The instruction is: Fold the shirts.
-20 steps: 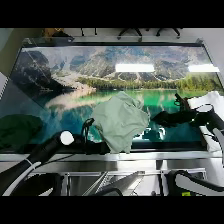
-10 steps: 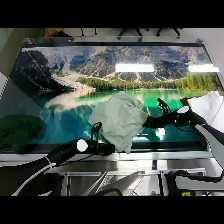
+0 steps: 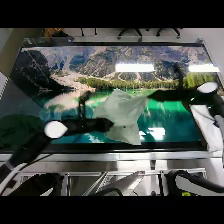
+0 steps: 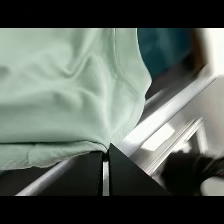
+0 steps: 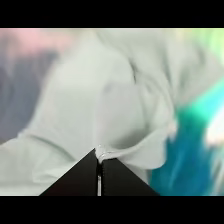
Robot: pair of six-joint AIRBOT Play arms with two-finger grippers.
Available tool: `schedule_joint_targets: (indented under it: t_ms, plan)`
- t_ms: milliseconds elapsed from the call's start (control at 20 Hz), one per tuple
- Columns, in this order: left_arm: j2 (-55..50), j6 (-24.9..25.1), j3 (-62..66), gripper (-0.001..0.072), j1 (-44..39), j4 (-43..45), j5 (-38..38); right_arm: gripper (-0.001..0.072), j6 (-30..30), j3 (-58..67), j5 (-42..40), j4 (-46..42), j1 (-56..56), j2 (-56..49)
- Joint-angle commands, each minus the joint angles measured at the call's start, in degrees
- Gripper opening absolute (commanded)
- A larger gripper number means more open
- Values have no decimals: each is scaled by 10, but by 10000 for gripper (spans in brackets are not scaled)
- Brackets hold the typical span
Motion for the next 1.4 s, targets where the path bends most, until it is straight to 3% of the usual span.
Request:
schedule_joint_targets:
  t_ms: [0, 350, 550, 750, 850, 1150, 1250, 1350]
  plan:
    - [100, -9, 154, 8, 72, 24, -68, 18, -1, 183, 25, 24, -5, 80]
    - [141, -9, 454, 8, 140, 25, -158, 18, -6, 472, -44, -47, -5, 142]
    - [84, -14, 538, 9, 204, 24, -242, 18, -4, 503, -33, -46, -5, 102]
    - [-11, -7, 530, 9, 247, 24, -315, 18, 4, 501, 21, 5, -5, -34]
    - [-59, 23, 475, 9, 257, 26, -314, 19, 3, 501, 26, 20, 16, -129]
    - [-214, 112, 287, 9, 340, 79, -221, 18, 4, 501, -30, 5, 158, -433]
    - [-266, 119, 268, 9, 381, 78, -201, 23, 3, 501, -45, 5, 199, -500]
    - [-310, 130, 266, 9, 411, 78, -200, 337, 10, 501, -41, 3, 205, -524]
